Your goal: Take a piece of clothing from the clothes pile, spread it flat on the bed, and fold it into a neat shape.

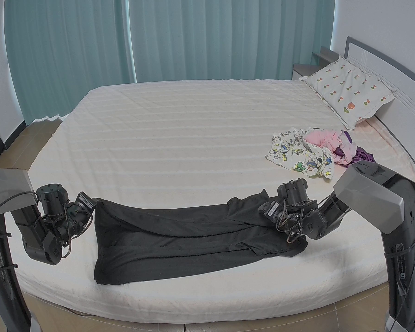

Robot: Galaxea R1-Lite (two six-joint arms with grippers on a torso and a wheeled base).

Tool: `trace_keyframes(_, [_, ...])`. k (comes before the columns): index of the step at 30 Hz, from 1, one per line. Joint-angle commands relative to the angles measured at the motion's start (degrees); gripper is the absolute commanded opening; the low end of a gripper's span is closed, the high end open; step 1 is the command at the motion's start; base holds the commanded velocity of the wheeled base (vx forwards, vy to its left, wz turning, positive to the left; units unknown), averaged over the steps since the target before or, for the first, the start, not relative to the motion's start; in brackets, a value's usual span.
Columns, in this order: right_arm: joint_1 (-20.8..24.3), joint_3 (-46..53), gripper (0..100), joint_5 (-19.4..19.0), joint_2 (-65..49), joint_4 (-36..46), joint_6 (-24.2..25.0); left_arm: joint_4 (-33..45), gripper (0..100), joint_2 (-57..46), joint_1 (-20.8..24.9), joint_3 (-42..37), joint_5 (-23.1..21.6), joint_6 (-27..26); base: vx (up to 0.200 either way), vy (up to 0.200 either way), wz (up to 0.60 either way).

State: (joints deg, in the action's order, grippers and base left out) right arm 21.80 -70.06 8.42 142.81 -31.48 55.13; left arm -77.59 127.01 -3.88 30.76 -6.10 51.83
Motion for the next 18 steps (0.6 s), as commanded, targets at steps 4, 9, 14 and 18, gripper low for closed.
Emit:
trace_keyframes(4, [0.18, -4.47, 0, 2.47, 2.91, 2.38, -0.02, -0.19, 0, -0.10, -0.08, -0.26, 0.21, 0.02, 0.000, 0.000, 0.00])
trace_keyframes(9, [0.00, -4.03, 0, 2.47, 0.89, 1.94, 0.25, -0.28, 0, -0.19, -0.08, -0.52, 0.38, -0.24, 0.000, 0.000, 0.00])
trace_keyframes(14, [-1.23, -4.56, 0, 2.39, -1.75, 1.86, 0.33, -0.89, 0, -0.63, -0.08, -0.79, 0.47, -0.33, 0.000, 0.000, 0.00])
trace_keyframes(18, [-2.29, -5.70, 0, 2.30, -3.59, 1.77, 0.25, -1.33, 0, -0.71, -0.25, -0.70, 0.56, -0.42, 0.000, 0.000, 0.00])
